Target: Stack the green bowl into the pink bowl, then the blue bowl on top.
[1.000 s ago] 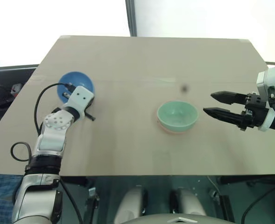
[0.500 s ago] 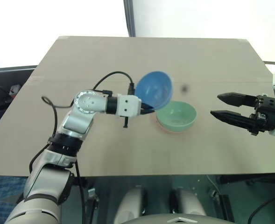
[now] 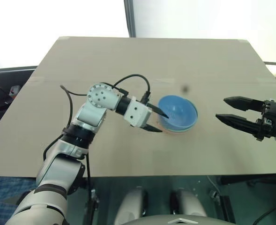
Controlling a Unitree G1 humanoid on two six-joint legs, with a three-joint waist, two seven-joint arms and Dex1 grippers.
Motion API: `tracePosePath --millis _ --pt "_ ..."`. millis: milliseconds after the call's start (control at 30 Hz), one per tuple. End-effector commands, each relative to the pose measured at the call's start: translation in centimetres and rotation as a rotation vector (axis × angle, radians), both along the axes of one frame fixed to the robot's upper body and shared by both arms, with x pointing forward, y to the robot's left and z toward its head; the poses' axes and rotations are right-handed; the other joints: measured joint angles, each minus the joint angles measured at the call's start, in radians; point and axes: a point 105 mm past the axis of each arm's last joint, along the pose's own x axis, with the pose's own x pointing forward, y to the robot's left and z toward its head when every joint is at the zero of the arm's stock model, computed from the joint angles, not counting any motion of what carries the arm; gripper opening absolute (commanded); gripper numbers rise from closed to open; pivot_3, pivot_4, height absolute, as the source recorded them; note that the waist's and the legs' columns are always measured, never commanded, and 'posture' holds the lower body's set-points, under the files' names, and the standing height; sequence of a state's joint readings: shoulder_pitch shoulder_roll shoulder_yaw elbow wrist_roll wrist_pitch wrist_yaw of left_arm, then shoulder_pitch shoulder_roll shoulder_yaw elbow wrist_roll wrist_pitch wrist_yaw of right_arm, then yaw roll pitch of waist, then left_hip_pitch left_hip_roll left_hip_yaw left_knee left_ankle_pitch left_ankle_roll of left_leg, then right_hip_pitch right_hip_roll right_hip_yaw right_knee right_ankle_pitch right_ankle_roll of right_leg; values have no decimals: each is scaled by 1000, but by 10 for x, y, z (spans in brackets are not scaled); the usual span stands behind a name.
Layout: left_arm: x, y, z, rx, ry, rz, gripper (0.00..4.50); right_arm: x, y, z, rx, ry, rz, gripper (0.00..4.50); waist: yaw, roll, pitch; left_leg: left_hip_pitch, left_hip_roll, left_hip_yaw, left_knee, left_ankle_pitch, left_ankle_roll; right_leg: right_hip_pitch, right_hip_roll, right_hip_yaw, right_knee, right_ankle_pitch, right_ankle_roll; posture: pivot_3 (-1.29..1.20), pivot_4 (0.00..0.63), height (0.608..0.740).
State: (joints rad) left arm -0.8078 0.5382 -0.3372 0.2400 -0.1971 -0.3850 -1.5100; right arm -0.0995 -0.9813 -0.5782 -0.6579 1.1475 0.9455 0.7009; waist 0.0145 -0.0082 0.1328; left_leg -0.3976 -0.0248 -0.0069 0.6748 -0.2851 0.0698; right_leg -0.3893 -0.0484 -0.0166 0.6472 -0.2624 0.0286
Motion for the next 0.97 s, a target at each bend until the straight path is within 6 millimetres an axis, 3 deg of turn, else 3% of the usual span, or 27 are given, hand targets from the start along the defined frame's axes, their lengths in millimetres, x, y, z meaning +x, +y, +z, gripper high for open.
tracePosePath --millis 33,133,200,300,400,533,733,967 --pt "4 -6 35 -174 13 32 4087 -4 0 11 -16 -60 2 3137 1 0 0 0 0 0 0 0 0 0 0 0 0 0 0 0 150 740" --pt "15 -4 53 -319 165 166 4087 -4 0 10 -20 -57 5 3137 0 0 0 0 0 -1 3 0 1 2 0 -1 0 0 1 0 150 740" --pt "25 7 56 -396 299 293 4087 -4 -1 9 -23 -52 4 3137 -1 0 0 0 1 -1 5 -1 1 2 1 -1 0 0 1 0 150 740" --pt "42 28 44 -429 398 516 4087 -4 -5 8 -30 -43 -6 3137 -4 0 0 1 1 -1 5 -1 1 3 1 -1 0 0 2 0 150 740" --pt "44 55 31 -448 464 665 4087 -6 -10 5 -37 -30 -21 3137 -2 0 0 1 2 -1 5 -1 1 3 2 -1 0 0 2 0 150 740" --pt "35 88 20 -467 521 796 4087 -8 -19 -1 -41 -2 -43 3137 2 0 0 1 2 -2 5 1 -2 3 1 -1 0 1 1 0 150 740" --pt "0 124 -4 -461 584 913 4087 -7 -42 -29 -81 52 -97 3137 6 1 1 1 2 -2 5 1 -2 5 -2 -1 -2 0 1 0 150 740" --pt "-20 131 -14 -493 610 969 4087 -4 -53 -43 -91 74 -98 3137 5 2 1 4 1 -2 2 -1 1 7 -3 -1 -4 1 2 0 150 740"
